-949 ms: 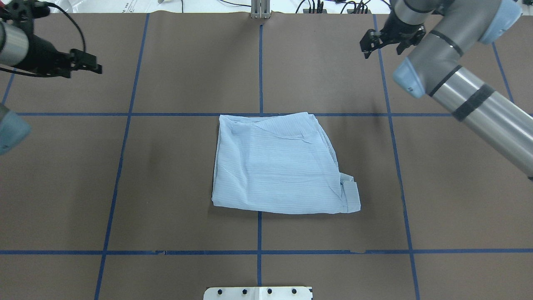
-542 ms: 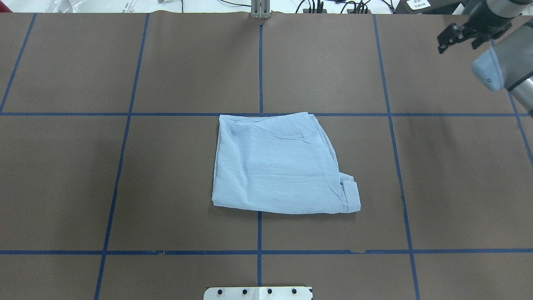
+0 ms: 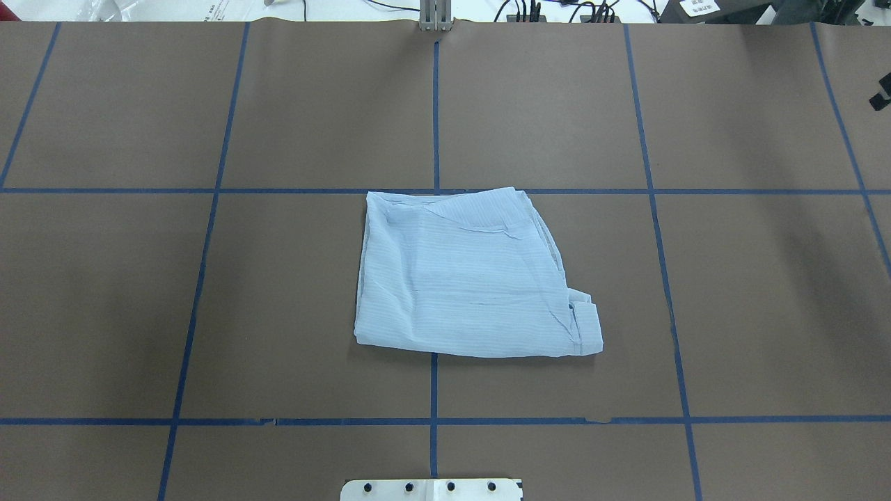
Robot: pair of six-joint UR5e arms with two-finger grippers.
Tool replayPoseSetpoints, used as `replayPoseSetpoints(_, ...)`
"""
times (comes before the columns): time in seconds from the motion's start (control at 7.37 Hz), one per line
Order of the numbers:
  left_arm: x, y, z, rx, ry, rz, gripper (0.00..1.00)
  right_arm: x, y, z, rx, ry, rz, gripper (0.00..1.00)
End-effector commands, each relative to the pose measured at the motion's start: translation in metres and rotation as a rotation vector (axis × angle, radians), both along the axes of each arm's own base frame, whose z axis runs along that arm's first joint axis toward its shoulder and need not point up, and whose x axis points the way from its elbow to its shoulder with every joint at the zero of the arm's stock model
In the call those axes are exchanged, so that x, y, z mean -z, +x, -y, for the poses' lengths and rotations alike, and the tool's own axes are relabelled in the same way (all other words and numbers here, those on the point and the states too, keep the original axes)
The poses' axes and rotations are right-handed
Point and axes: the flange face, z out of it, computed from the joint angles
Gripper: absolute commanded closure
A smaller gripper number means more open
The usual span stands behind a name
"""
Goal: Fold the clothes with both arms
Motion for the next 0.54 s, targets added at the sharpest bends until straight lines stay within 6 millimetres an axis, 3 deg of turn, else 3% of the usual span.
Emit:
replayPoseSetpoints(0.0,-0.05,-0.004,-0.016,-0.001,-0.056,0.004,0.0,-0.053,0.036,-0.036,-0.011,-0.059,-0.029,0.0)
replayPoseSetpoints(0.14,-0.064,-0.002,-0.02,-0.005,-0.086,0.004,0.0,-0.069,0.038,-0.045,-0.011,-0.083,-0.051,0.0)
replayPoseSetpoints(0.41,-0.065,-0.002,-0.025,-0.005,-0.153,-0.005,0.0,-0.096,0.04,-0.065,-0.016,-0.134,-0.054,0.0)
